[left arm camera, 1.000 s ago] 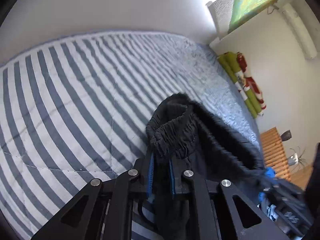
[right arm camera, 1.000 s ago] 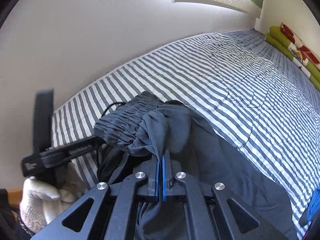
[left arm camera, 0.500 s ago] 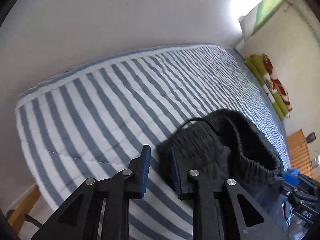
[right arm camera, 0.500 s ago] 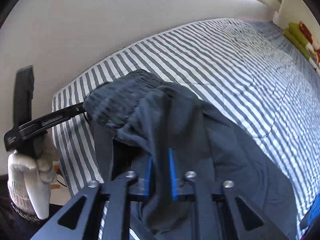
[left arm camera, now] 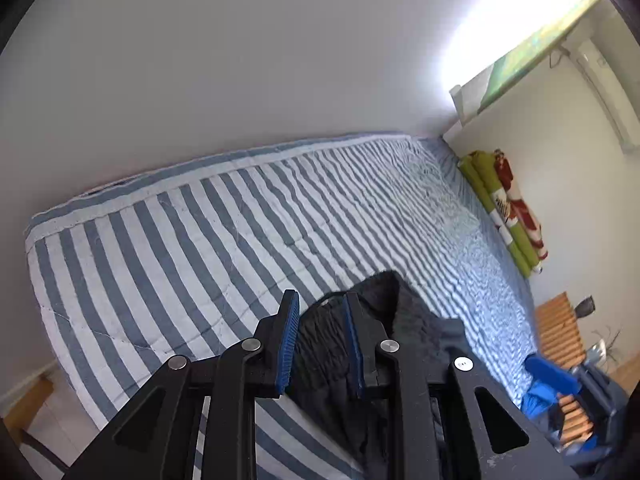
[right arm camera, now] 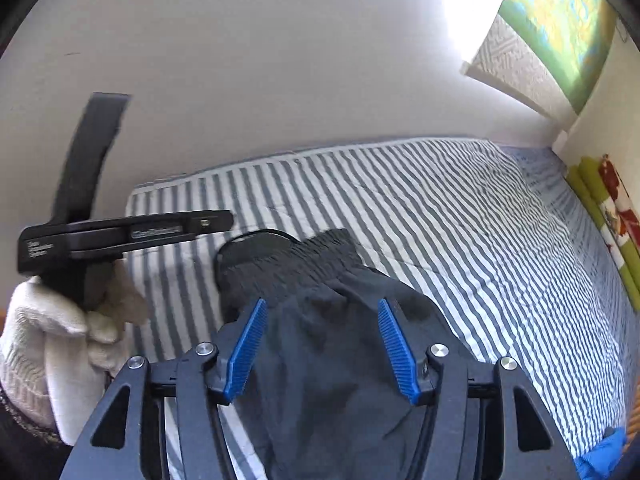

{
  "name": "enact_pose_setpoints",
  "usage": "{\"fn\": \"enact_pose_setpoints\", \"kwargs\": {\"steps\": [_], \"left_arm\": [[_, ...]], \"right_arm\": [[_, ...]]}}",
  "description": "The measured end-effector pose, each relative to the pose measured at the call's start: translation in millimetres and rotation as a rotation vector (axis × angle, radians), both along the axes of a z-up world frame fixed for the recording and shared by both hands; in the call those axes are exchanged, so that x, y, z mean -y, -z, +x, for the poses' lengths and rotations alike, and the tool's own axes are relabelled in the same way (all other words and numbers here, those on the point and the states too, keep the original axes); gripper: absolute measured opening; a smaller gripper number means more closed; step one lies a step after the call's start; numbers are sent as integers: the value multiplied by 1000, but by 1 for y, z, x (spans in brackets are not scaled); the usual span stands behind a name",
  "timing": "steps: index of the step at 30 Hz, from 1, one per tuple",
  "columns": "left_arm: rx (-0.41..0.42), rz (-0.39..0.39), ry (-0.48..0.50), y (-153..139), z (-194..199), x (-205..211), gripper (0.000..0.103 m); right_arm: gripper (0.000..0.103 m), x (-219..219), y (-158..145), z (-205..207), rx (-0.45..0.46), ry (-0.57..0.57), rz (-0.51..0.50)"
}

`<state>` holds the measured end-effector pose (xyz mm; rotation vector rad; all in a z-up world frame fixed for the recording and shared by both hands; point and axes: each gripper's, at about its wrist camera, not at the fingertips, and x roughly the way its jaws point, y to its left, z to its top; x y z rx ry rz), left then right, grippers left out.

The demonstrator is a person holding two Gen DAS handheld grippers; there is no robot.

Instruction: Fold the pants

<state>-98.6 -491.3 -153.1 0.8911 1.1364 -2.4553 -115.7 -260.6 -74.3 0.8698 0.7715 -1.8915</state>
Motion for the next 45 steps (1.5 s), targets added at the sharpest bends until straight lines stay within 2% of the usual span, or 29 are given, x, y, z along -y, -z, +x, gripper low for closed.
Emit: {"fn": "enact_pose_setpoints", "kwargs": {"steps": [3,7,9,10,11,12,13,16,18,21,24,27,29,30,32,36,39,41,43,45], "left_arm": [[-13,22,-34,-2,9,14,23],[2,31,-48,7,12,22,23],[-1,31,-54,9,10,23,23],[-8,38,-57,9,9,24,23],[-19,47,-57,9,8,24,23],[-26,48,-54,8,8,24,23],[-29,46,-55,8,7,25,23],[-36,51,-53,7,6,25,23],[-37,50,-49,6,4,24,23],[-32,46,-46,8,11,26,23],[-32,48,-45,8,12,29,23],[-39,45,-34,6,8,26,23],[-57,56,-25,3,9,23,23],[-64,56,-17,-1,9,21,23],[-71,43,2,-6,4,11,23],[-89,-15,60,-26,0,-14,23],[-123,-36,145,-39,-3,-42,23],[-120,-79,227,-48,-7,-68,23],[-91,-127,305,-47,-18,-94,25],[10,-176,329,-33,-33,-113,25]], "right_arm": [[55,19,17,5,33,-46,40],[55,43,56,11,-17,-82,145],[55,48,71,7,-101,-69,210],[52,47,72,3,-108,-64,211],[45,43,68,-5,-76,-55,196],[25,37,63,-16,-31,-33,183],[13,31,54,-30,12,5,166],[10,10,12,-73,108,125,39],[10,-3,-15,-103,217,204,-71],[10,-5,-31,-123,333,243,-173],[10,17,-13,-112,367,207,-156],[14,46,30,-96,484,121,-19],[14,41,32,-94,503,119,-8],[15,29,22,-95,483,118,-34],[22,0,0,-97,452,127,-80],[42,-81,-49,-97,432,178,-174],[43,-155,-76,-89,367,266,-214],[43,-203,-77,-83,348,315,-219],[43,-263,-65,-72,295,409,-172],[43,-319,-51,-60,265,506,-120]]}}
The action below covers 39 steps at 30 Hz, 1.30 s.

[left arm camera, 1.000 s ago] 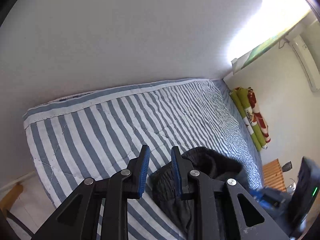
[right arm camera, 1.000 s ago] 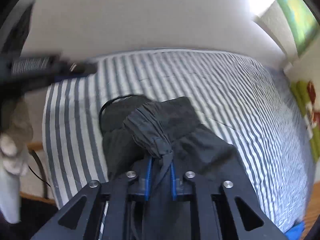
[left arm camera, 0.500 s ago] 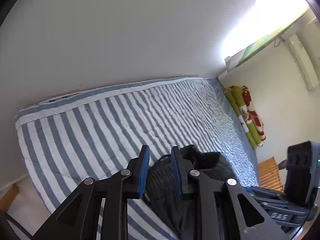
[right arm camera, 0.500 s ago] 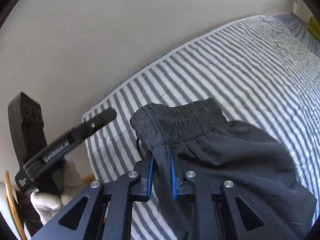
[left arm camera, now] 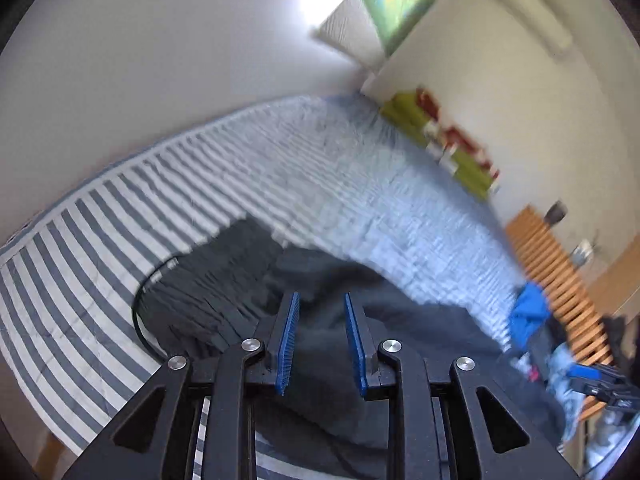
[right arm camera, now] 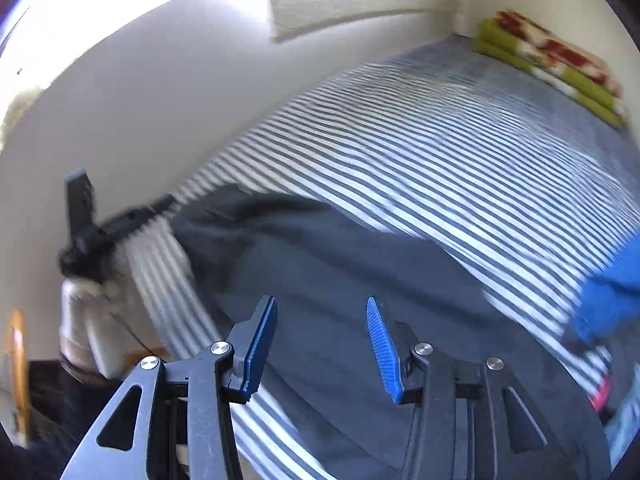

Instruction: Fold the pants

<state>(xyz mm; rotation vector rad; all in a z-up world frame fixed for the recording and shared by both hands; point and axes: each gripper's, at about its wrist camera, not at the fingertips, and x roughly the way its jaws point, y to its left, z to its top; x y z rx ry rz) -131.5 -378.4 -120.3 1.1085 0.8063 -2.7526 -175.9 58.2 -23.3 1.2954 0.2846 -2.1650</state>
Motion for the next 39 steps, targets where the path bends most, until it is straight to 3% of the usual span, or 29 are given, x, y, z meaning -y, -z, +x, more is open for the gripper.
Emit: {"fn": "enact_pose_setpoints", "kwargs": {"steps": [2,4,7,11,14,17,20,25,30,31,33,34,35,36,39], "left_arm": [[79,-88,-37,14,-8,-13,23],[41,-117,39,9,-4,-36,23],[-3,-154,217,-6,2,-99,25],[23,-213,513,-6,12,-223,35],[61,-201,713,4,17,-309,36],[100,-251,871,16,24,-386,41],[153,-327,968,36,28,-435,42],[212,-439,1044,59,36,-480,42],[241,-557,1046,72,35,-488,40],[243,-558,1047,73,35,-488,37],[244,-567,1037,71,35,-487,10],[246,-576,1027,69,35,-487,6],[248,-579,1018,67,34,-485,3],[250,-577,1014,64,33,-484,2],[236,-595,1013,56,31,-482,2]], "right_arm": [[43,-59,16,6,17,111,38],[43,-127,29,21,21,227,66],[43,-200,42,44,35,328,85],[43,-278,58,67,58,475,44],[43,-338,65,82,51,624,27],[43,-394,78,89,80,790,7],[44,-446,89,103,119,904,-58],[47,-478,107,106,166,942,-95],[47,-479,131,85,212,921,-135],[47,-476,135,83,209,913,-120],[45,-472,134,82,197,894,-96],[40,-469,132,82,182,884,-81],[22,-467,129,81,173,874,-58],[12,-465,126,81,165,870,-33],[7,-469,109,83,132,862,-34]]}}
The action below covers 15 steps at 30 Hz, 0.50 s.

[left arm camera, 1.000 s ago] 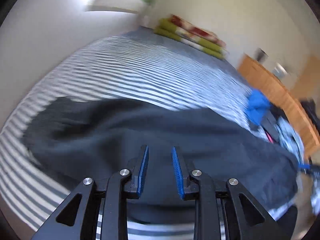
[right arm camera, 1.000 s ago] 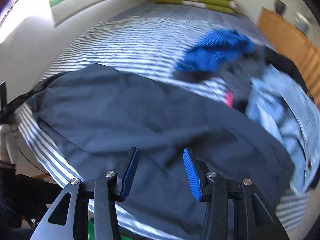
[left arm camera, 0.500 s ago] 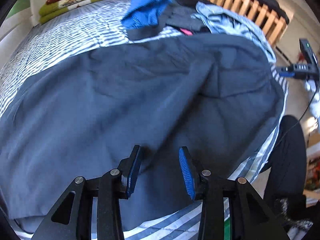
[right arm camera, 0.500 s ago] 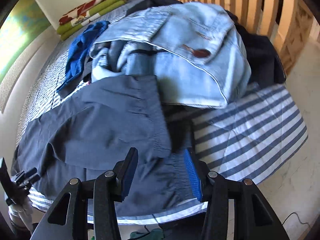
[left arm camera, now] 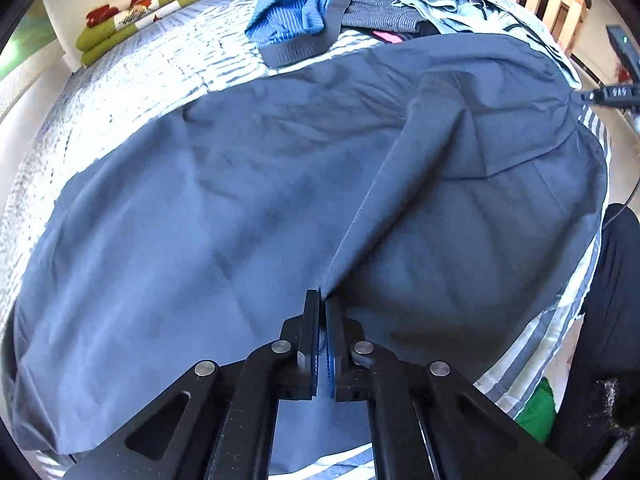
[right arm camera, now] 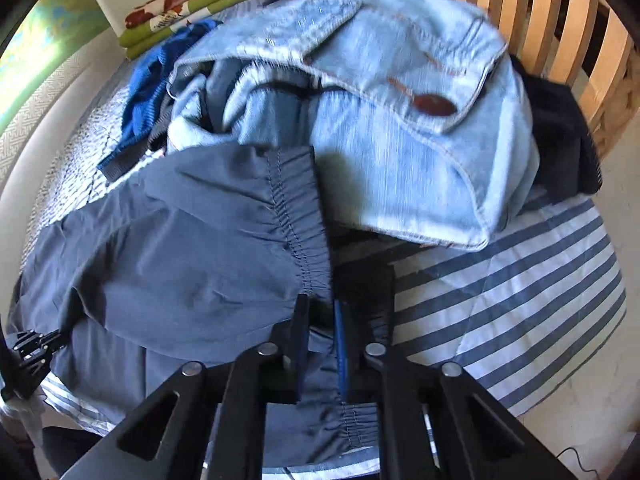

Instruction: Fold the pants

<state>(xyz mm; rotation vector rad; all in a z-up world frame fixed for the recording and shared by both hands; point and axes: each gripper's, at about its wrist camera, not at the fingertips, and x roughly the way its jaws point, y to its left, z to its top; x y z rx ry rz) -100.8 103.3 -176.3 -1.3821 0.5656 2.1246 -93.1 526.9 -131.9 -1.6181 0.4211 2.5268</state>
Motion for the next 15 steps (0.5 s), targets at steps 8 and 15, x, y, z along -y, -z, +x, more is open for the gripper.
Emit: {"fn": "enact_pose_setpoints", "kwargs": {"steps": [8,15], "left_arm": [[-31,92,-2,-51,3,21,2],[117,110,91,-48,48,42,17]], "right_arm": [[4,-10,-68,14,-88,-5,-47],[5,-14,-60,42,-28,-41,20]]}}
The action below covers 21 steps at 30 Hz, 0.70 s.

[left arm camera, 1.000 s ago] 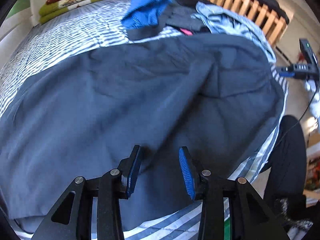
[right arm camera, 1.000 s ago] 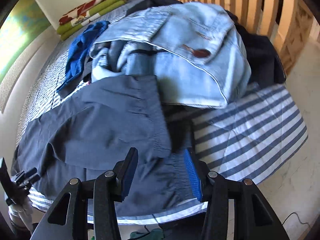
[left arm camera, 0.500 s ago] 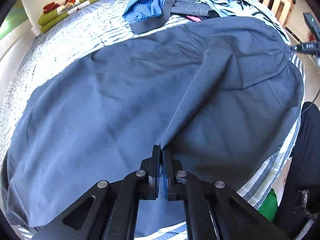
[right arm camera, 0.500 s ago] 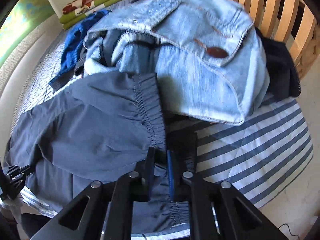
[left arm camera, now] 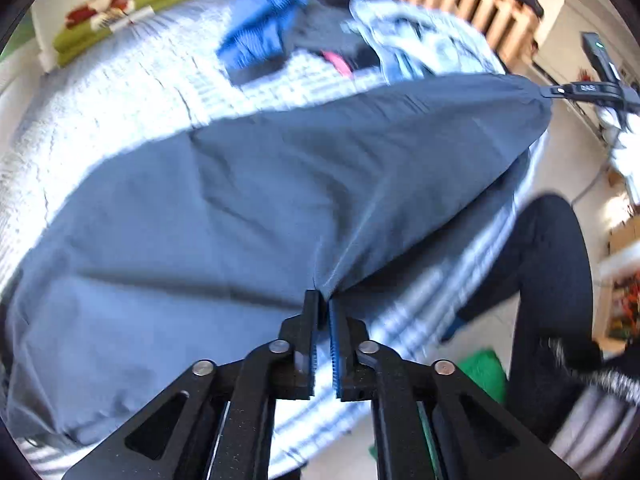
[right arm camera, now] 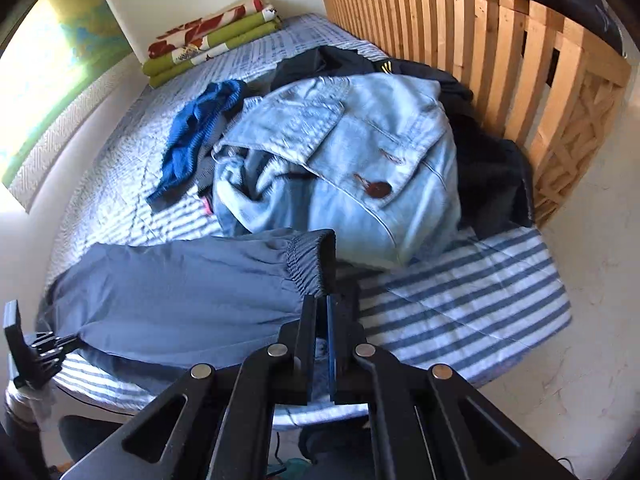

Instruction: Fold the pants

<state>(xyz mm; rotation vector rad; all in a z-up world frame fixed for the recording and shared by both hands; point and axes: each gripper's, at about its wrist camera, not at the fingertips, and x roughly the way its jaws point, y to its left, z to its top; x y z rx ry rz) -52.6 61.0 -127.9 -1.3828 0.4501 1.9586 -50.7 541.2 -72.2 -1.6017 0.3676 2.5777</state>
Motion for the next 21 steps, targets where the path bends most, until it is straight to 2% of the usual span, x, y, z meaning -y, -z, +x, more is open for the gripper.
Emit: {"fn": "enact_pose_setpoints", "kwargs": {"steps": [2,4,7,10,13,16,19,21], "left_arm": [[27,-27,2,8,6,6,24],[18,-31,-14,5,7,17,24],[-20,-12,-83,-8,-5,41,24],[-78,-34,-185,-18,-37,68,24],[-86,-28,-335,-26,-63,117,25],[-112,-35,-510,-31,-82,178,33],[-77,-1,-681,-21,-97,242,34],[-75,-33,-787,-6,-102,280,34]], "right_arm": [[7,0,24,2,95,-26,65],[8,3,39,1,137,-12,180],[10,4,29,-2,83,20,169],[11,30,7,-11,-1,-49,151],[12,77,-5,-23,-51,-169,123],[13,140,-4,-32,-82,-338,80],[16,213,6,-39,-101,-495,65],[17,263,19,-43,-99,-591,61]]}}
